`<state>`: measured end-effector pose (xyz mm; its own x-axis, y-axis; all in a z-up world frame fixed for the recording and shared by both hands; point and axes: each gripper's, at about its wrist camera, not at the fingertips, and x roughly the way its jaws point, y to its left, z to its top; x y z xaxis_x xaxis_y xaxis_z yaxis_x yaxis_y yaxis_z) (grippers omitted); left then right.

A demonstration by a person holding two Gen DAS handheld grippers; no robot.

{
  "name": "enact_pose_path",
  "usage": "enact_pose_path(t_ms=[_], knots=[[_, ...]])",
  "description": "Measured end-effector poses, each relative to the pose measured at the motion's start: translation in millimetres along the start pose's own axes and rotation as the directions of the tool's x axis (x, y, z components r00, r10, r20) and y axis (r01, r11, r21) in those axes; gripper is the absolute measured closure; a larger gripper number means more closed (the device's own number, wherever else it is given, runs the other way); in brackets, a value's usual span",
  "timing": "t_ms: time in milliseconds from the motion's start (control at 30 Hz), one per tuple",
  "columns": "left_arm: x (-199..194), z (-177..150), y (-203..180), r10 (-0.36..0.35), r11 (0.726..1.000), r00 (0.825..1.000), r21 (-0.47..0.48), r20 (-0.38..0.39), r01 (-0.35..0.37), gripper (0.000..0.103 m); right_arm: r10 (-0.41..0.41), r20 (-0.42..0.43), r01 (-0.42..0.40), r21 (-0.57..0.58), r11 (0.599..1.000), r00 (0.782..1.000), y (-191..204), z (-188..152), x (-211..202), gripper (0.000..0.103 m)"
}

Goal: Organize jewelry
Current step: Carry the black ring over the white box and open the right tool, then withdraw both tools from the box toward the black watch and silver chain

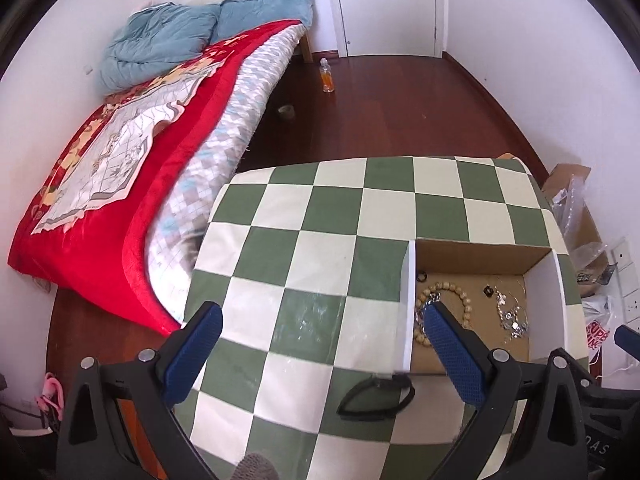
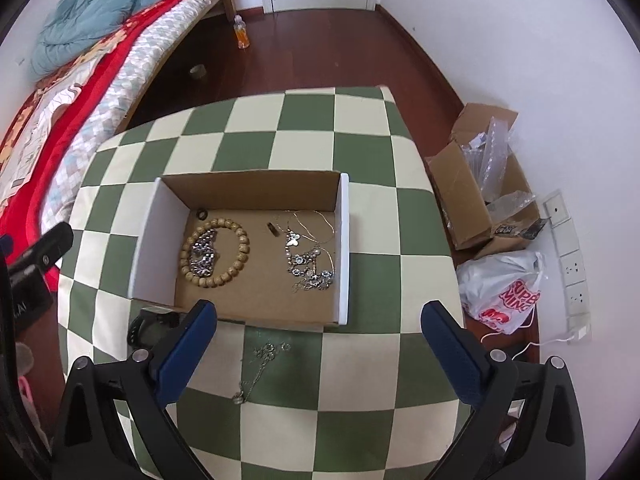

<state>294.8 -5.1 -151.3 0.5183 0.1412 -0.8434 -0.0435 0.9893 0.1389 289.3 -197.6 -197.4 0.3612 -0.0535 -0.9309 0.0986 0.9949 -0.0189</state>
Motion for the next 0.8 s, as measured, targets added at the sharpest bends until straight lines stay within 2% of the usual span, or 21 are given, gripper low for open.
enact_pose_path(t_ms=[267,567,667,800], knots=[[-41,-20,11,-0.025,1.000,0.998,-0.018,0.055,0.026,0.000,-0.024,0.103,0.024,-0.003,1.000,0.994,4,-15,-48,0.000],[-101,-39,25,0.004,0.999,0.987,-0.043,0.158,0.003,0.000,-0.018,0.187,0.014,0.019,1.000,0.982,2,-36,-99,0.000],[-117,-48,28,0.014,0.999,0.983,-0.054,0.184,-0.004,0.000,0.002,0.204,-0.007,0.024,1.000,0.979,1,-46,-111,0.000],[-118,-61,35,0.035,0.997,0.985,-0.080,0.170,-0.021,0.000,0.044,0.184,-0.050,0.032,0.998,0.982,2,-60,-109,0.000]])
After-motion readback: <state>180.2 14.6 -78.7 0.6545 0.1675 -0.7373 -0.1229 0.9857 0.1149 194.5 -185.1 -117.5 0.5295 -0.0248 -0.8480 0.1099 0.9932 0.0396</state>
